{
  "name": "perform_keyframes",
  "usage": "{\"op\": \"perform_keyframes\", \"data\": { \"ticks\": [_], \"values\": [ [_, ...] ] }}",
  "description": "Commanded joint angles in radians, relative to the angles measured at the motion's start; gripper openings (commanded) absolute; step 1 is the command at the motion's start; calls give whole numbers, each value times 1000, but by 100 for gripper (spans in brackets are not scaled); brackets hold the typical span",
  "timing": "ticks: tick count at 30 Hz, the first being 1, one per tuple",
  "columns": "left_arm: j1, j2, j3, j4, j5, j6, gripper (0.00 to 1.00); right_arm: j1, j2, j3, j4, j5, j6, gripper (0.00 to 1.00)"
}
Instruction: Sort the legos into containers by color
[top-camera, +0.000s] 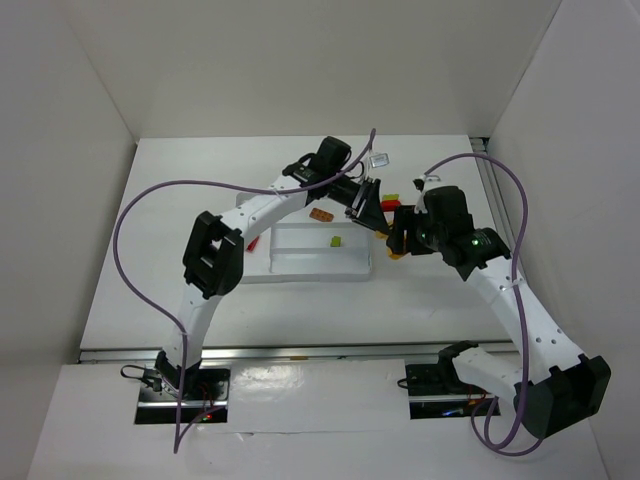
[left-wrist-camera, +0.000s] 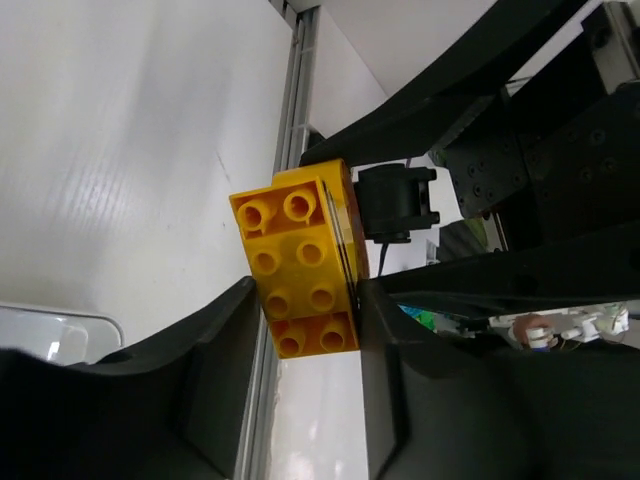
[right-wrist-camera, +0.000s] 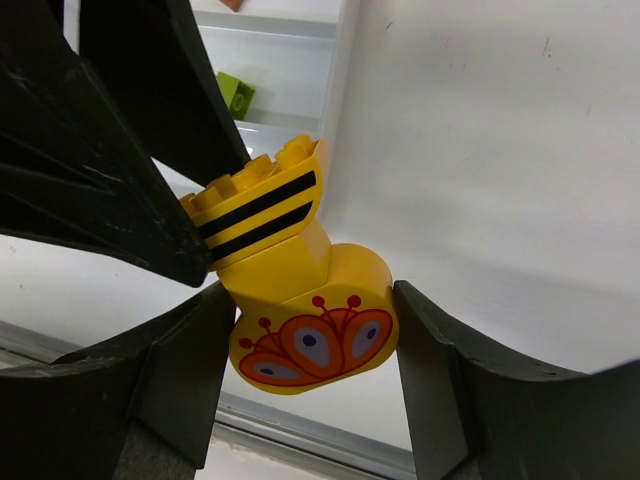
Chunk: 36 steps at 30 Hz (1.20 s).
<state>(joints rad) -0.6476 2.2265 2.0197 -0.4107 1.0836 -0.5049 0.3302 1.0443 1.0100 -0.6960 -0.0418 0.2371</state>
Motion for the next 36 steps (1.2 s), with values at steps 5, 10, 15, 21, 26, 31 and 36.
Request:
{"op": "perform_keyframes", "data": {
  "ticks": [5, 10, 15, 21, 26, 31, 36],
  "values": [
    [-9, -10, -12, 130, 98, -58, 22, -5, -15, 21, 30, 16, 1, 61],
    [25, -31, -33, 130, 84, -93, 0, -5, -15, 32, 39, -6, 21, 83],
    [91, -65, -79, 191, 58, -138, 0, -5, -24, 41, 76, -26, 54, 90],
    [91, -65, -101, 265, 58, -202, 0, -5, -24, 18, 110, 64, 116, 88],
    [91, -56, -131, 322, 48, -239, 0, -5, -82, -37, 145, 73, 200, 89],
    [112, -76, -156, 374, 85, -280, 0, -5, -197, -198, 439, -128, 358, 90],
    [183, -122, -228, 456, 185, -319, 0, -14, -237, -292, 639, -204, 448, 92]
  ]
}}
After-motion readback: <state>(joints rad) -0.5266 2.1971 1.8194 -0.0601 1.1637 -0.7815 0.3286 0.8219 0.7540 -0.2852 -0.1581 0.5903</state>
